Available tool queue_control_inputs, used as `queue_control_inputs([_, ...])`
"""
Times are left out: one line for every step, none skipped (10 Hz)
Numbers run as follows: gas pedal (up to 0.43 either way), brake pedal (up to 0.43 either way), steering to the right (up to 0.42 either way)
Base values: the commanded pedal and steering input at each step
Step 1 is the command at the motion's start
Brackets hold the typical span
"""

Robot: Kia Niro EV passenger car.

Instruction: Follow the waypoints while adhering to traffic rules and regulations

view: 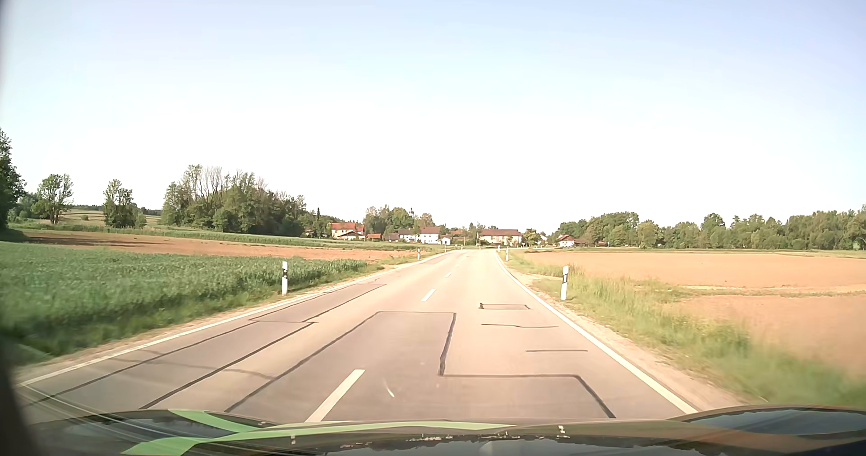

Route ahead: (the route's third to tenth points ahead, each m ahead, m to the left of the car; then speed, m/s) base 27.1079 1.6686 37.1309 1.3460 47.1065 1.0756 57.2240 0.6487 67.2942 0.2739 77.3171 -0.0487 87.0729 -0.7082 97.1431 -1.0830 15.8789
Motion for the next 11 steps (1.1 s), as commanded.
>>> queue_control_inputs([0.15,0.0,0.004])
queue_control_inputs([0.15,0.0,0.004])
queue_control_inputs([0.169,0.0,0.004])
queue_control_inputs([0.177,0.0,0.004])
queue_control_inputs([0.177,0.0,0.004])
queue_control_inputs([0.177,0.0,0.004])
queue_control_inputs([0.169,0.0,0.004])
queue_control_inputs([0.138,0.0,0.004])
queue_control_inputs([0.067,0.0,0.004])
queue_control_inputs([0.067,0.0,0.004])
queue_control_inputs([0.079,0.0,0.004])
